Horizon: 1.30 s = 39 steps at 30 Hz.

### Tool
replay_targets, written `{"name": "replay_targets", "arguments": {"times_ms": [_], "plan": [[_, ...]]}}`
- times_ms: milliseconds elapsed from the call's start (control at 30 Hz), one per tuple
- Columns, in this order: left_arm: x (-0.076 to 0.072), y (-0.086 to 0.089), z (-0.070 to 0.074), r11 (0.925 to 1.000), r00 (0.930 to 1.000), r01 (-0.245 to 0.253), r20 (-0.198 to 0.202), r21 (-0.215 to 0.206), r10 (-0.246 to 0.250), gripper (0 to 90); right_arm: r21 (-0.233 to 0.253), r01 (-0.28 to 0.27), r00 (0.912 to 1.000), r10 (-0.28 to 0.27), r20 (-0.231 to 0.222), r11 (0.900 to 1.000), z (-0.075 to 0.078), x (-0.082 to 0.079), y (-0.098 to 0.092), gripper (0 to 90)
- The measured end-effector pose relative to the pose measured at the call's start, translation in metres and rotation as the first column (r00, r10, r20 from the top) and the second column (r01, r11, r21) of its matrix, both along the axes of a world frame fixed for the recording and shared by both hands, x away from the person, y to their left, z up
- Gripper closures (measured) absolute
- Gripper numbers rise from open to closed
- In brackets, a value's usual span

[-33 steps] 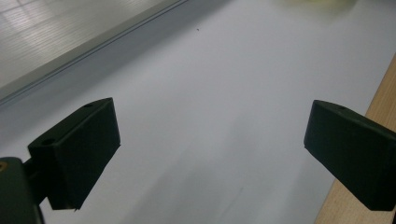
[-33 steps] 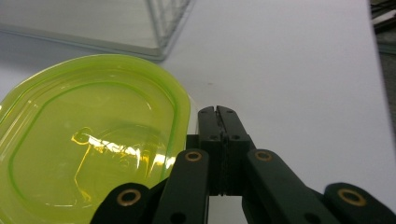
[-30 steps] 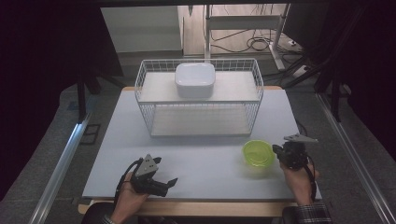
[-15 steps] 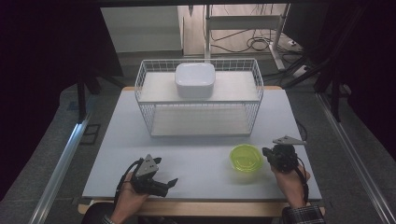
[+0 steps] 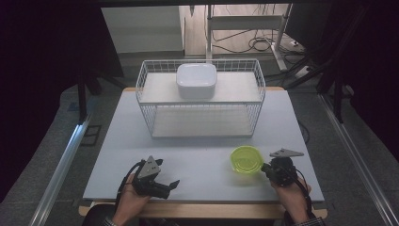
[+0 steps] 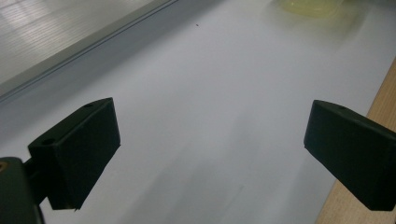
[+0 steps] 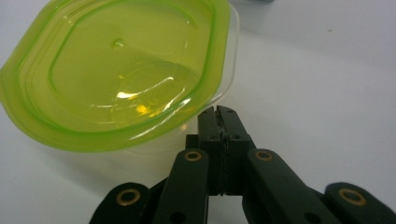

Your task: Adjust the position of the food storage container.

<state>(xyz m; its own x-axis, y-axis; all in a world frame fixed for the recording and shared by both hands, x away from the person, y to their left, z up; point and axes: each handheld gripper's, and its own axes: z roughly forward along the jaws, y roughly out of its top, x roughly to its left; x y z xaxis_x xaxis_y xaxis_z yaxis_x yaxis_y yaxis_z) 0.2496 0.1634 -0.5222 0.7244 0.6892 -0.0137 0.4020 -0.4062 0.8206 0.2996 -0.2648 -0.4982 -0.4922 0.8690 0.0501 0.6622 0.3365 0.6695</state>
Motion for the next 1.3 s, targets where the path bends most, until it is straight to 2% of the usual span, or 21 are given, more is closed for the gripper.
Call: {"name": "replay_targets", "arguments": {"times_ms": [233, 433, 500, 567, 867, 1233, 1300], "plan": [[0.000, -0.001, -0.001, 1.0000, 1.0000, 0.001, -0.003, 0.004, -0.001, 3.3, 0.048, -0.033, 0.9987, 0.034, -0.037, 0.998, -0.003, 0.004, 0.011, 89.1], [0.000, -0.001, -0.001, 1.0000, 1.0000, 0.004, -0.006, 0.009, -0.004, 3.3, 0.064, -0.091, 0.9945, 0.094, -0.046, 0.994, -0.006, 0.009, 0.030, 89.0], [0.001, -0.002, -0.001, 0.9999, 1.0000, 0.005, -0.007, 0.011, -0.005, 3.3, 0.065, -0.128, 0.9903, 0.131, -0.046, 0.990, -0.008, 0.013, 0.043, 88.8], [0.001, -0.002, -0.001, 0.9999, 1.0000, 0.005, -0.007, 0.012, -0.005, 3.3, 0.070, -0.140, 0.9882, 0.144, -0.053, 0.988, -0.010, 0.014, 0.049, 88.6], [0.001, -0.002, -0.002, 0.9998, 0.9999, 0.008, -0.011, 0.020, -0.008, 3.3, 0.085, -0.178, 0.9818, 0.183, -0.052, 0.980, -0.013, 0.024, 0.068, 88.6], [0.001, -0.002, -0.002, 0.9998, 0.9999, 0.009, -0.012, 0.020, -0.009, 3.3, 0.092, -0.240, 0.9674, 0.246, -0.059, 0.966, -0.016, 0.034, 0.101, 88.6], [0.001, -0.002, -0.002, 0.9998, 0.9999, 0.009, -0.012, 0.019, -0.009, 3.3, 0.096, -0.260, 0.9618, 0.267, -0.060, 0.961, -0.016, 0.037, 0.111, 88.6]]}}
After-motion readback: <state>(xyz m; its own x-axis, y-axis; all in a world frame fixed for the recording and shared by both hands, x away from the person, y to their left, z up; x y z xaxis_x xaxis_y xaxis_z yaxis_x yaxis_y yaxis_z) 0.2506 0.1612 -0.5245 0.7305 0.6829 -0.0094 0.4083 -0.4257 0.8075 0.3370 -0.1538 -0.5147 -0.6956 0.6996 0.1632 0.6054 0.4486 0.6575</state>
